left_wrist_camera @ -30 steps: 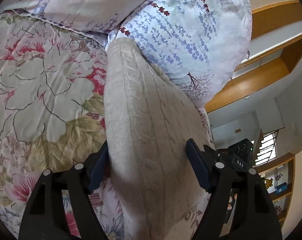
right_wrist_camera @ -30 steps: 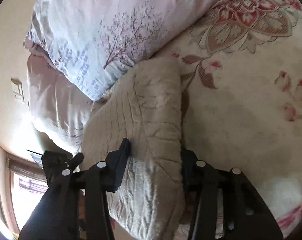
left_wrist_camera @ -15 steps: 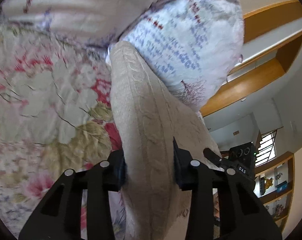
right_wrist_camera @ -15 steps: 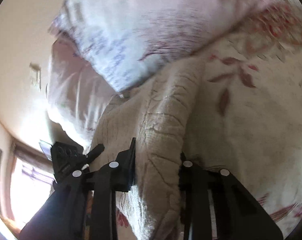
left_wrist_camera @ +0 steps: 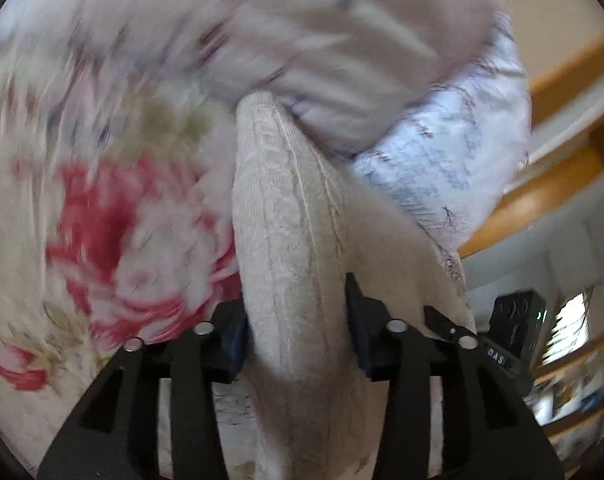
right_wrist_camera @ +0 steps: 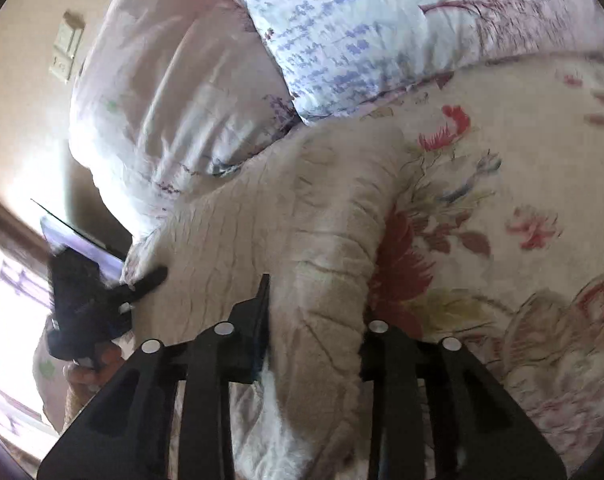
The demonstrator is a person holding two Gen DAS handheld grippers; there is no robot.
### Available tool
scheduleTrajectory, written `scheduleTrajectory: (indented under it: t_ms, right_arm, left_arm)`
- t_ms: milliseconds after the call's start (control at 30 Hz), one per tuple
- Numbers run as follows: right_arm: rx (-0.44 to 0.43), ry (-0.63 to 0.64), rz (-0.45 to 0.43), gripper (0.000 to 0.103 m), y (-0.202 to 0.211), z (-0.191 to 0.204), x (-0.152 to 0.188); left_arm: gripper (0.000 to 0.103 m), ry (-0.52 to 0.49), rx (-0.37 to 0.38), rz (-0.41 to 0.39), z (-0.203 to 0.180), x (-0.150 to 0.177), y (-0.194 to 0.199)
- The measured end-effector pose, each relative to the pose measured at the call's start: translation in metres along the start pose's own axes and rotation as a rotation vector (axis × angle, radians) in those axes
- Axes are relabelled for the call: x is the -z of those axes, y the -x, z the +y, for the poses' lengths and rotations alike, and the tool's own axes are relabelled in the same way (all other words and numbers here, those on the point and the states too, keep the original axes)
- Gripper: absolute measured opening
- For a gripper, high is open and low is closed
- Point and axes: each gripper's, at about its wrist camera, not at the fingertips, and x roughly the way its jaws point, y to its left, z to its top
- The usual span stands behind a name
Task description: Fold small clothes
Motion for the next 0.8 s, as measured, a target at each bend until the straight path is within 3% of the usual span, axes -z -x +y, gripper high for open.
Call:
scheduleTrajectory:
  t_ms: [67, 167, 267, 333, 367, 400, 467, 567, 667, 800]
  right_arm:
    - [-0.012, -0.029, 0.016, 0.033, 0.004, -0.003, -0.003]
    - [-0.024, -0.059, 0.003, 0.036, 0.018, -0.009, -0.007]
    - [-0.029, -0.065, -0.056, 0.036, 0.039, -0.015, -0.008]
    - [-0.023, -0.071, -0.07, 0.036, 0.043, -0.018, -0.008]
    - [-0.019, -0.065, -0.069, 0.035, 0.042, -0.018, -0.007]
    - [-0.014, -0.055, -0.066, 0.02, 0.039, -0.016, -0.007]
    - [0.023, 0.006, -0.101, 0.012, 0.041, -0.007, -0.006]
    - [0.085, 0.042, -0.153, 0.011, 0.044, 0.003, -0.009]
    - [0.151, 0.022, -0.128, 0.01, 0.03, -0.003, -0.01]
    - [0.174, -0.023, -0.09, 0.01, 0.018, -0.018, -0.006]
  left_arm:
    - [0.048, -0.002, 0.004, -0.002, 0.0, 0.0, 0.002]
    - [0.051, -0.091, -0.067, -0.03, -0.016, 0.002, 0.011]
    - [0.052, -0.199, -0.143, -0.112, -0.034, 0.009, 0.029]
    - [0.054, -0.26, -0.15, -0.171, -0.044, 0.016, 0.043]
    - [0.056, -0.296, -0.146, -0.193, -0.053, 0.019, 0.048]
    - [0.057, -0.335, -0.144, -0.209, -0.063, 0.023, 0.05]
    - [0.06, -0.403, -0.143, -0.211, -0.079, 0.029, 0.05]
    - [0.061, -0.478, -0.149, -0.182, -0.096, 0.038, 0.04]
    - [0.061, -0.527, -0.193, -0.148, -0.105, 0.045, 0.023]
    - [0.061, -0.564, -0.243, -0.12, -0.106, 0.051, 0.006]
